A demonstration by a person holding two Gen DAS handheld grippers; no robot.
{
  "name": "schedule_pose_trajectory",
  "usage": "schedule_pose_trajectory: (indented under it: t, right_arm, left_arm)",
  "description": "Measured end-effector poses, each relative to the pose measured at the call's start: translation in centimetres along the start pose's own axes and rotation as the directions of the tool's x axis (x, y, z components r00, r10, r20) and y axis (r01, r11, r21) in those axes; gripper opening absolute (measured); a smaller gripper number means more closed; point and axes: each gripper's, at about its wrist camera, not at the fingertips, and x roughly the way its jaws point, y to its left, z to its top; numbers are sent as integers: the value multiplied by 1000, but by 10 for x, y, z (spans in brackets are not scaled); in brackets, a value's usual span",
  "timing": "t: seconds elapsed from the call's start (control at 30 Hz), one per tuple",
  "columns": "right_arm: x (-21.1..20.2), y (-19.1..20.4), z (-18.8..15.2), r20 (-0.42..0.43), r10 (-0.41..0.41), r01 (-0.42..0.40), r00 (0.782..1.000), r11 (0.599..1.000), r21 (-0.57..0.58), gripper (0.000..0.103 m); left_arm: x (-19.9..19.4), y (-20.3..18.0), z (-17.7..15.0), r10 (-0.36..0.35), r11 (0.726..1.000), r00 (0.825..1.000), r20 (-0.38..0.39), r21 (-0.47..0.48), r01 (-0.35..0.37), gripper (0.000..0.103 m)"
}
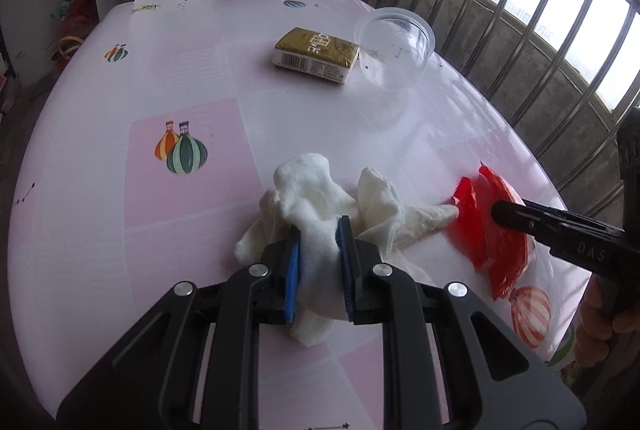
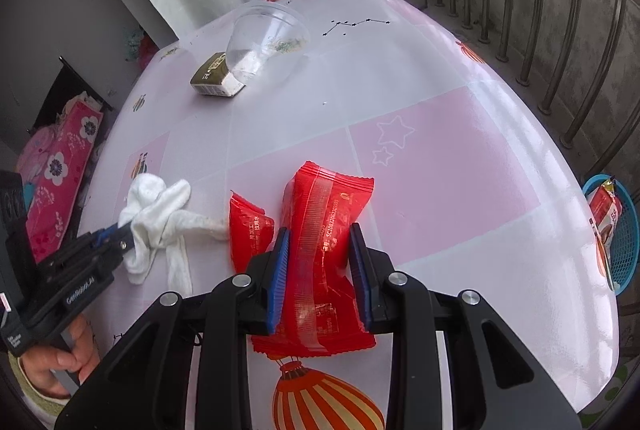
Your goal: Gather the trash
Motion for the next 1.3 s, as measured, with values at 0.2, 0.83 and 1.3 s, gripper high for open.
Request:
schedule_pose_trajectory:
  t: [0.2,0.83,1.3]
  right_arm:
    - [-3,-5,-1,0,29,-29,1000,999,33,34]
    - [-6,-21,-4,18,168,-169,986,984,64,61]
    - [-7,-15,-8,24,215,-215,976,977,0,81]
  left_arm:
    - [-4,-12,-12,13,999,1000,-28,33,-12,73]
    - [5,-36,-20,183,976,983,-28,125,-178,94]
    - [5,-44,-20,237,964,971,-26,134,-232,95]
